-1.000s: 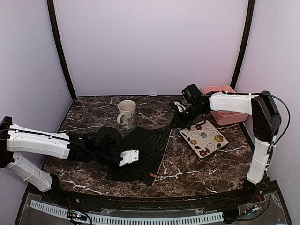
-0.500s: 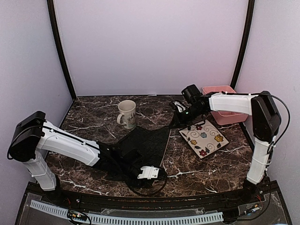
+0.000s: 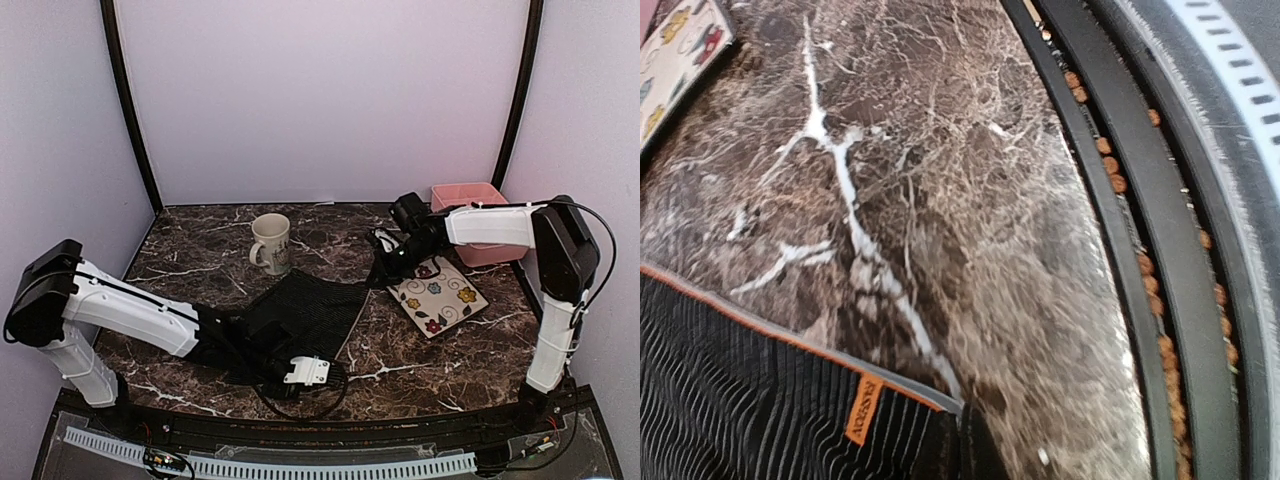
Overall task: Roll the underwear
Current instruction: Pick up the underwear from the center of the board.
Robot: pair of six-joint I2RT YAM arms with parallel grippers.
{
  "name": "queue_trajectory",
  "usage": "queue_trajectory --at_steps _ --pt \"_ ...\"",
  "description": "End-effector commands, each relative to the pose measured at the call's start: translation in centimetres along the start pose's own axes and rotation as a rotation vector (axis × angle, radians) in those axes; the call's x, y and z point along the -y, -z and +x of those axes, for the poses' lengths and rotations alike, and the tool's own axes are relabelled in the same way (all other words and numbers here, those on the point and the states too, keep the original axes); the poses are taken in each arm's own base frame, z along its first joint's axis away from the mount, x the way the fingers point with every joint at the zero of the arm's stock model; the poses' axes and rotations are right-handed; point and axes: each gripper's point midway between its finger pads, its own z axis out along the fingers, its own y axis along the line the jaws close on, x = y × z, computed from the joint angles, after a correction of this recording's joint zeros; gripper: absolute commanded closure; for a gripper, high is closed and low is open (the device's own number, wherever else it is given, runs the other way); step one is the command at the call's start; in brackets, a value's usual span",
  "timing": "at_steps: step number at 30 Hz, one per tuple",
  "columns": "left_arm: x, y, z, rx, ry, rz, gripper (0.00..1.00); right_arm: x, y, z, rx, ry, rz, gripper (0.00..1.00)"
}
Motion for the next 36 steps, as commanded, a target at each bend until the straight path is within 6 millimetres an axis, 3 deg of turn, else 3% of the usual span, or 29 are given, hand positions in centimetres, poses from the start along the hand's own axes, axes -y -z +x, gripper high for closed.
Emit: queue_trajectory --at_steps 1,4,6,8,10,12,13,16,20,25,28,30,36 --pt "-0.4 4.7 -1.8 0.092 0.076 -0.066 1.0 0.4 1.9 1.8 -0.011 -0.034 0.031 1.0" --pt "-0.9 8.3 -3.0 0.179 0.192 -0.111 1.0 -0.5 3.1 5.4 -0.079 -0.084 -0.014 1.0" --pt "-2.6 11.2 -2.9 0.253 0.335 -0.168 1.0 -1.4 4.2 8.4 -0.136 -0.111 -0.031 1.0" --pt "-5.0 14.2 -1.6 0.336 0.511 -0.246 1.0 -2.8 5.3 10.0 -0.16 -0.119 -0.054 0.97" --pt "-7.9 17.1 0.6 0.402 0.659 -0.389 1.0 -3.7 6.1 9.2 -0.128 -0.14 -0.074 0.82" --pt "-9.8 18.3 3.1 0.413 0.764 -0.47 1.0 -3.5 6.0 6.5 -0.078 -0.132 -0.056 0.57" --pt "-10.8 18.4 4.8 0.399 0.831 -0.498 1.0 -3.5 5.9 5.1 -0.06 -0.114 -0.052 0.51" --pt "-12.1 17.2 8.5 0.327 0.997 -0.507 1.0 -3.8 5.6 1.9 -0.014 -0.004 -0.082 0.45" --pt "-13.3 15.7 12.7 0.219 1.185 -0.512 1.0 -4.2 5.7 1.1 0.064 0.193 -0.106 0.44" --pt "-14.3 14.5 17.0 0.142 1.372 -0.507 1.0 -5.2 6.2 4.2 0.18 0.46 -0.121 0.45" --pt "-14.2 13.9 18.7 0.093 1.431 -0.481 1.0 -7.1 5.8 8.2 0.211 0.624 -0.148 0.46" --pt "-14.2 13.5 19.7 0.072 1.462 -0.459 1.0 -7.2 5.5 9.9 0.243 0.842 -0.09 0.48" --pt "-14.5 12.2 19.9 0.087 1.473 -0.379 1.0 -7.6 3.7 12.0 0.28 1.09 -0.039 0.51"
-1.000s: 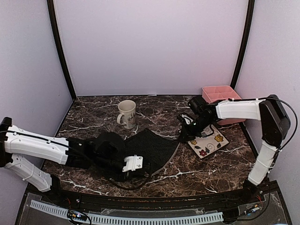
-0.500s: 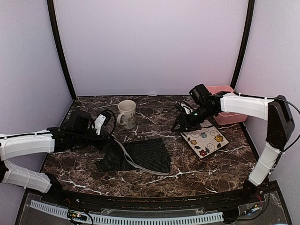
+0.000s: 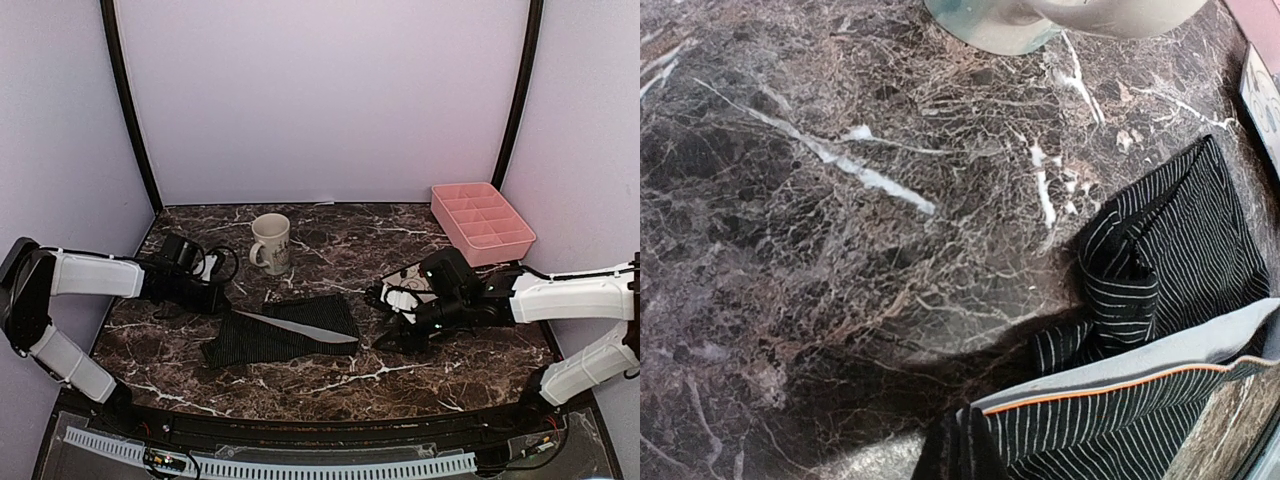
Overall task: Roll the underwear
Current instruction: Pick up the underwear from the center of the board.
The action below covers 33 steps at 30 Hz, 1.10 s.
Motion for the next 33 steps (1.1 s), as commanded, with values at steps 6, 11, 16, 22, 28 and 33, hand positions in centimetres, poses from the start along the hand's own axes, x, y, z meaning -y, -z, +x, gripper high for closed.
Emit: queue_trajectory --at_steps 6,11,16,22,28,33 --pt "1.0 -0.6 -0.4 -0.032 -0.005 0.075 1.0 0.2 -2.6 -1.3 0.081 0.261 0.036 0.51" --pt "1.0 -0.5 -0.4 -0.03 -0.013 0.075 1.0 0.8 -4.3 -0.5 0.044 0.113 0.015 0.53" --pt "0.3 0.0 0.1 -0.039 -0.037 0.038 1.0 0.3 -5.4 0.2 0.004 -0.087 -0.056 0.53" --pt "1.6 1.4 0.4 0.042 -0.102 0.108 1.0 -0.1 -5.8 0.5 0.029 -0.327 -0.157 0.59" --pt "2.2 1.7 0.8 0.058 -0.117 0.15 1.0 1.3 -7.0 1.8 0.031 -0.527 -0.213 0.61" --pt "3.0 3.0 0.7 0.128 -0.153 0.188 1.0 1.7 -7.5 3.0 0.041 -0.555 -0.217 0.57"
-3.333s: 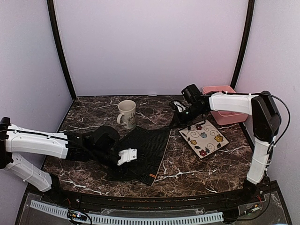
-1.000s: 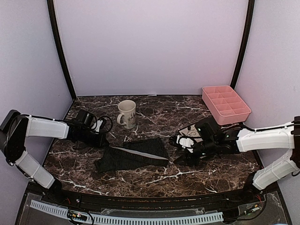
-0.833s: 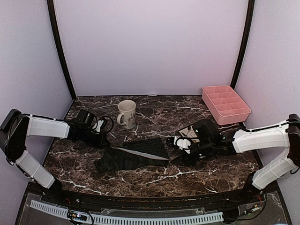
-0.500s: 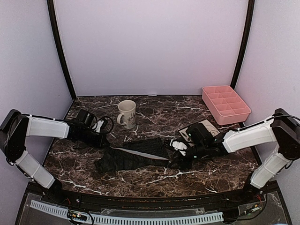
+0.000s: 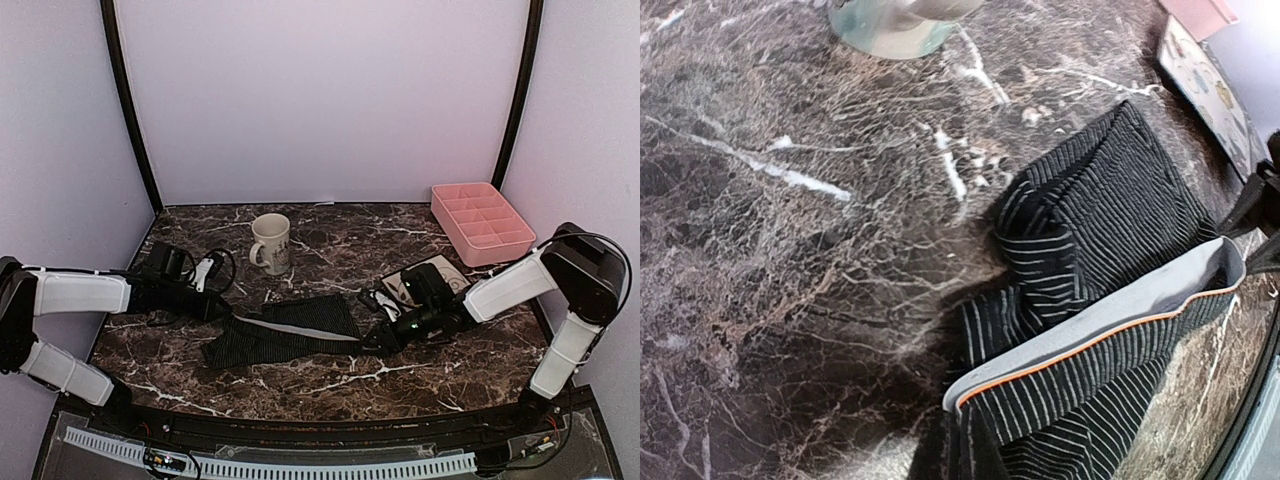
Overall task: Roll the underwear
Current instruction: Pick up the underwear from the center of the board.
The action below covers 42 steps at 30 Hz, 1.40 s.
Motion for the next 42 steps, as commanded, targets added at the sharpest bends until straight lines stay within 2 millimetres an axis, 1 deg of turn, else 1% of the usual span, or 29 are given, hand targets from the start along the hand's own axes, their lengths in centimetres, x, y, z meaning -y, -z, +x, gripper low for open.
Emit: queue_trajectory --at_steps 1,4,8,11,15,17,19,21,22,24,26,27,30,33,35,37,39,41,42 --pt "1.7 1.5 -0.7 0.097 -0.075 0.07 1.0 -0.2 -0.3 -0.4 0.048 -0.03 -0.055 0.58" --pt "2.5 2.2 -0.7 0.147 -0.118 0.091 1.0 -0.5 -0.6 -1.0 0.07 -0.021 -0.084 0.63" --pt "2.5 2.3 -0.4 0.147 -0.115 0.095 1.0 -1.1 -1.0 -2.0 0.088 -0.026 -0.134 0.71" --pt "2.7 2.2 -0.4 0.142 -0.122 0.097 1.0 -1.3 -1.1 -1.9 0.083 -0.031 -0.153 0.82" --pt "2.7 2.6 -0.9 0.157 -0.128 0.083 1.0 -2.1 -0.3 -2.1 0.083 -0.026 -0.164 0.92" --pt "2.6 3.0 -1.3 0.173 -0.128 0.066 1.0 -2.3 0.4 -2.5 0.089 -0.02 -0.143 1.0" --pt "2.7 3.7 -2.1 0.199 -0.134 0.049 1.0 -2.3 1.4 -3.0 0.095 -0.023 -0.109 1.0" --pt "2.6 4.7 -3.2 0.235 -0.146 0.017 1.0 -2.0 2.5 -4.0 0.107 -0.025 -0.057 1.0" --pt "2.6 5.4 -4.0 0.261 -0.15 -0.005 1.0 -2.3 3.7 -5.2 0.133 -0.005 -0.035 1.0" --pt "2.1 6.9 -5.7 0.314 -0.156 -0.072 1.0 -1.9 5.7 -6.9 0.174 0.009 0.031 1.0" --pt "2.1 8.2 -7.5 0.357 -0.168 -0.112 1.0 -1.3 8.3 -9.2 0.242 0.037 0.107 1.0" --pt "2.3 8.9 -8.6 0.377 -0.179 -0.119 1.0 -1.0 9.5 -10.3 0.269 0.05 0.141 1.0" --pt "3.3 10.8 -12.0 0.434 -0.222 -0.141 1.0 -1.1 12.9 -14.4 0.352 0.114 0.234 1.0" --pt "4.8 12.9 -15.4 0.503 -0.284 -0.141 1.0 -2.1 15.5 -18.1 0.392 0.193 0.294 1.0" --pt "6.1 14.6 -17.6 0.546 -0.331 -0.131 1.0 -3.0 17.1 -20.1 0.414 0.236 0.316 1.0" --pt "6.9 15.8 -18.7 0.57 -0.361 -0.122 1.0 -3.8 18.5 -21.5 0.435 0.267 0.34 1.0" --pt "7.9 16.6 -19.2 0.585 -0.39 -0.094 1.0 -4.3 19.6 -22.0 0.448 0.28 0.36 1.0" --pt "9.1 16.9 -18.9 0.576 -0.425 -0.045 1.0 -4.9 20.3 -22.2 0.462 0.288 0.357 1.0" --pt "9.5 16.9 -18.4 0.559 -0.439 -0.017 1.0 -5.2 20.6 -22.1 0.468 0.289 0.357 1.0"
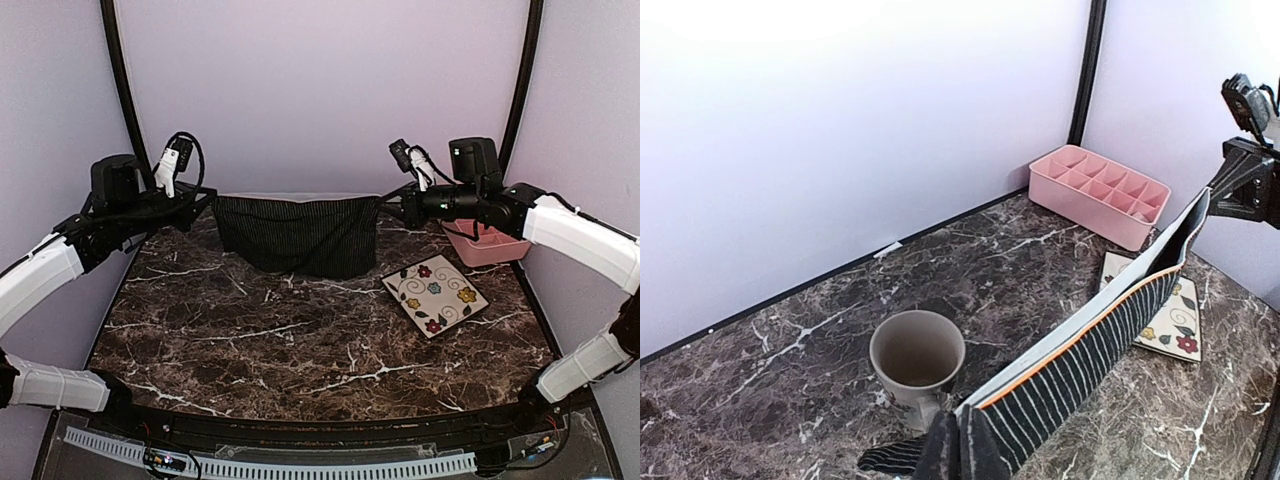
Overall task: Roll the underwear
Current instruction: Flatten out the underwear at the center of the board.
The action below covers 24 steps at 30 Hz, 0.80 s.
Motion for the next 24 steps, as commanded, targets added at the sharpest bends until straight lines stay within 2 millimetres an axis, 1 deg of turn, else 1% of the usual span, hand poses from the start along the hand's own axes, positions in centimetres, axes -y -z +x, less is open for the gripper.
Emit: queue_trajectory --at_steps 1,3,5,7,9,11,12,14,17,19,21,22,23,24 --pt "2.0 1.3 0.3 -0.039 -0.052 0.11 1.0 0.5 2.0 0.1 -0.019 0.019 0.055 1.0" --pt "2.5 1.6 1.2 -0.056 -0.04 0.134 1.0 0.3 2.3 1.0 -0.027 -0.005 0.052 1.0" --pt "2.6 1.7 2.1 -0.077 -0.026 0.138 1.0 0.4 2.3 1.7 -0.039 -0.023 0.056 1.0" --pt "2.4 1.5 2.4 -0.086 -0.011 0.126 1.0 1.2 2.0 1.6 -0.041 -0.034 0.091 1.0" --pt "1.1 0.8 2.7 -0.097 0.005 0.063 1.0 2.1 1.5 1.1 -0.041 -0.038 0.127 1.0" --pt "-0.3 -0.1 2.8 -0.115 0.002 -0.002 1.0 3.2 0.8 0.0 -0.037 -0.049 0.163 1.0" --pt "-0.8 -0.5 2.7 -0.121 -0.004 -0.025 1.0 3.7 0.4 -0.5 -0.039 -0.055 0.172 1.0" --pt "-1.1 -1.3 1.4 -0.113 -0.026 -0.027 1.0 4.2 -0.1 -1.9 -0.031 -0.059 0.176 1.0" --pt "0.0 -1.7 -0.2 -0.085 -0.054 0.045 1.0 3.8 -0.2 -4.2 0.005 -0.043 0.147 1.0" --pt "0.8 -1.2 -0.7 -0.066 -0.075 0.083 1.0 2.9 0.2 -5.1 0.027 -0.032 0.11 1.0" --pt "2.0 -0.1 -0.8 -0.055 -0.1 0.144 1.0 1.3 1.0 -5.2 0.045 -0.018 0.038 1.0" --pt "3.2 0.5 -0.6 -0.054 -0.107 0.205 1.0 0.2 1.4 -4.7 0.048 -0.016 -0.008 1.0" --pt "4.7 1.3 -0.2 -0.06 -0.113 0.288 1.0 -0.9 2.4 -4.4 0.062 -0.011 -0.045 1.0" --pt "6.2 2.2 0.4 -0.072 -0.103 0.373 1.0 -1.9 2.9 -3.5 0.06 -0.013 -0.079 1.0"
